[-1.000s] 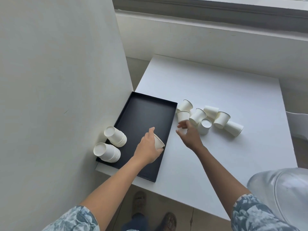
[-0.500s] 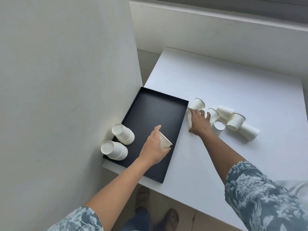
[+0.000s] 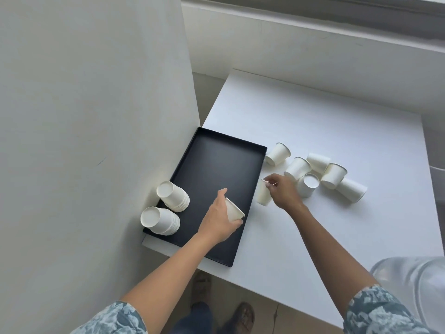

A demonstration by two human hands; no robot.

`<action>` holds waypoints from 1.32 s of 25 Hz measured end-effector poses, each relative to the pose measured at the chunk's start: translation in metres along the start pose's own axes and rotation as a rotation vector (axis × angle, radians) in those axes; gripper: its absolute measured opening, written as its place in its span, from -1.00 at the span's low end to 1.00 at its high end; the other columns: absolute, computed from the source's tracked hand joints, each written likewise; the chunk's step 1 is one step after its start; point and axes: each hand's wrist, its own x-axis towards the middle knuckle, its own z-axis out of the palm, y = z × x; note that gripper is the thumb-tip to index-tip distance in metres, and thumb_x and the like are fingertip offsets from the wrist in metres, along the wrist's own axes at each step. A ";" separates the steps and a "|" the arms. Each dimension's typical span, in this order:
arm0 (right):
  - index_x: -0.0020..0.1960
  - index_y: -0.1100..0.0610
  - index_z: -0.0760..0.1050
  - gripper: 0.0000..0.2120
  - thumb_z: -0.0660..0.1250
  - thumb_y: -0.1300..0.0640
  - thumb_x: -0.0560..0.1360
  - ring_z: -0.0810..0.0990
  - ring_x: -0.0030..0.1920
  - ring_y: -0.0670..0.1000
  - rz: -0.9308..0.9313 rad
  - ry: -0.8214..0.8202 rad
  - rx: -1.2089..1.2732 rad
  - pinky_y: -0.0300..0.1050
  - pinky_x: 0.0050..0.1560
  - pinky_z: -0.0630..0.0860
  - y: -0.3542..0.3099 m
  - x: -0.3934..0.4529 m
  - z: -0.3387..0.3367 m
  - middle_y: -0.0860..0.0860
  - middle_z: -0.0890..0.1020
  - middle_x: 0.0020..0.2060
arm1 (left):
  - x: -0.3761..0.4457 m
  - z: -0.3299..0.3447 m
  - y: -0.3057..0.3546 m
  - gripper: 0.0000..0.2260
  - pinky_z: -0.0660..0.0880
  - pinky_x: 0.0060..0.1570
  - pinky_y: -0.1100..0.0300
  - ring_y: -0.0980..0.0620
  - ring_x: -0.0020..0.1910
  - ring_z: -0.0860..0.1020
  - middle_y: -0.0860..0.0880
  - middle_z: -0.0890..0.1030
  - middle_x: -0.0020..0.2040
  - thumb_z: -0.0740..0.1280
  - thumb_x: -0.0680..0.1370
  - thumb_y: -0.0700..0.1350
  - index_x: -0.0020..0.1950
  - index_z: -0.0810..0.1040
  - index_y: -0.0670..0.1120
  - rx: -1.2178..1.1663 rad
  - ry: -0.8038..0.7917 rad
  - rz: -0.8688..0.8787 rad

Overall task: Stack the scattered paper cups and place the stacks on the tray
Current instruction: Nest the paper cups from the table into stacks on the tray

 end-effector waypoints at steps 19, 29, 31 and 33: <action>0.14 -0.03 0.66 -0.84 0.35 0.04 0.60 0.60 0.15 -0.12 -0.268 -0.110 0.390 -0.24 0.21 0.47 -0.013 -0.074 0.013 -0.18 0.68 0.05 | 0.007 0.010 0.013 -0.57 0.45 -0.08 0.11 -0.08 0.03 0.51 -0.04 0.48 0.05 0.51 0.45 -0.03 0.13 0.30 0.05 0.020 0.011 0.091; 0.55 0.12 0.22 -0.21 0.52 0.12 0.43 0.27 0.44 0.25 0.285 0.202 -0.122 0.13 0.40 0.30 0.056 0.005 -0.039 0.09 0.26 0.49 | 0.006 0.005 0.005 -0.56 0.51 -0.04 0.07 -0.08 0.03 0.49 -0.03 0.48 0.05 0.53 0.42 -0.02 0.05 0.28 0.02 0.006 0.053 0.071; 0.56 0.10 0.20 -0.21 0.50 0.13 0.44 0.24 0.47 0.24 0.285 0.167 -0.148 0.16 0.41 0.30 0.064 0.005 -0.037 0.07 0.23 0.51 | 0.005 0.005 0.003 -0.56 0.52 -0.04 0.06 -0.08 0.03 0.49 -0.02 0.48 0.05 0.53 0.42 -0.02 0.04 0.28 0.03 0.004 0.054 0.062; 0.53 0.09 0.25 -0.28 0.48 0.15 0.46 0.26 0.46 0.24 0.265 0.193 -0.123 0.18 0.38 0.33 0.068 -0.002 -0.030 0.10 0.28 0.46 | 0.004 0.005 0.002 -0.56 0.52 -0.04 0.05 -0.07 0.02 0.49 -0.01 0.48 0.05 0.53 0.41 -0.01 0.04 0.27 0.04 0.004 0.053 0.054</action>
